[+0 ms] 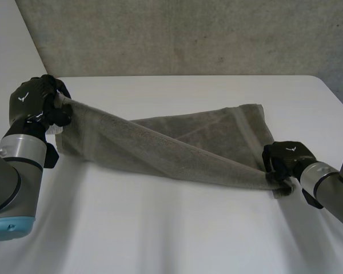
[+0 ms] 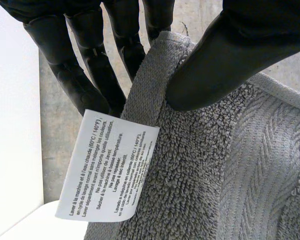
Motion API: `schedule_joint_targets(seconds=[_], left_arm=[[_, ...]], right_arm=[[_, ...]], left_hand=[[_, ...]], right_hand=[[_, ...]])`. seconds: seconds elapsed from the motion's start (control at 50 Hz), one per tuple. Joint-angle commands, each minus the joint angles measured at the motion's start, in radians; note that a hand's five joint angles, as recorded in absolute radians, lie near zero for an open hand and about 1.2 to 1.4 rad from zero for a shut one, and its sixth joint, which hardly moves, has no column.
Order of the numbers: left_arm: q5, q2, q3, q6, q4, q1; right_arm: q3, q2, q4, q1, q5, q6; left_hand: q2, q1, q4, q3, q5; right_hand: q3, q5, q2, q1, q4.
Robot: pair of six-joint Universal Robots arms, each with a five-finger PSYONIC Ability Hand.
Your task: Fold the towel.
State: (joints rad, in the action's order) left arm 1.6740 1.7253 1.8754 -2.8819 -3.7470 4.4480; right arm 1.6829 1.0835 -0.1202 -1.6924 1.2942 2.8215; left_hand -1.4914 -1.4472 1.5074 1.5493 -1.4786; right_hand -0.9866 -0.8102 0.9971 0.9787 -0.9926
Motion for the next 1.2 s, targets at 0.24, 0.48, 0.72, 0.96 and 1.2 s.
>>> schedule_joint_targets(seconds=[0.24, 0.48, 0.72, 0.96, 1.2], left_arm=[[0.001, 0.025, -0.01, -0.001, -0.001, 0.002], [0.001, 0.027, -0.004, 0.0, -0.001, 0.001], [0.001, 0.034, -0.006, -0.002, -0.001, -0.001], [0.001, 0.037, -0.009, -0.004, -0.001, 0.002], [0.001, 0.034, -0.007, -0.002, 0.001, 0.002]], right_arm=[[-0.022, 0.081, 0.148, 0.011, -0.007, -0.014], [0.075, 0.115, 0.114, 0.014, -0.013, -0.025], [0.109, 0.095, 0.005, 0.06, -0.004, -0.057], [0.092, 0.067, -0.012, 0.094, 0.001, -0.06], [0.078, 0.056, -0.003, 0.126, -0.015, -0.06]], left_hand=[[0.095, 0.051, -0.111, -0.153, 0.257], [0.095, 0.051, -0.111, -0.153, 0.257], [0.095, 0.051, -0.111, -0.153, 0.257], [0.095, 0.051, -0.111, -0.153, 0.257], [0.095, 0.051, -0.111, -0.153, 0.257]], right_hand=[[0.338, 0.336, -0.348, -0.33, 0.344], [0.314, 0.313, -0.325, -0.307, 0.32], [0.229, 0.227, -0.24, -0.221, 0.235], [0.2, 0.198, -0.21, -0.192, 0.206], [-0.41, -0.411, 0.399, 0.418, -0.404]])
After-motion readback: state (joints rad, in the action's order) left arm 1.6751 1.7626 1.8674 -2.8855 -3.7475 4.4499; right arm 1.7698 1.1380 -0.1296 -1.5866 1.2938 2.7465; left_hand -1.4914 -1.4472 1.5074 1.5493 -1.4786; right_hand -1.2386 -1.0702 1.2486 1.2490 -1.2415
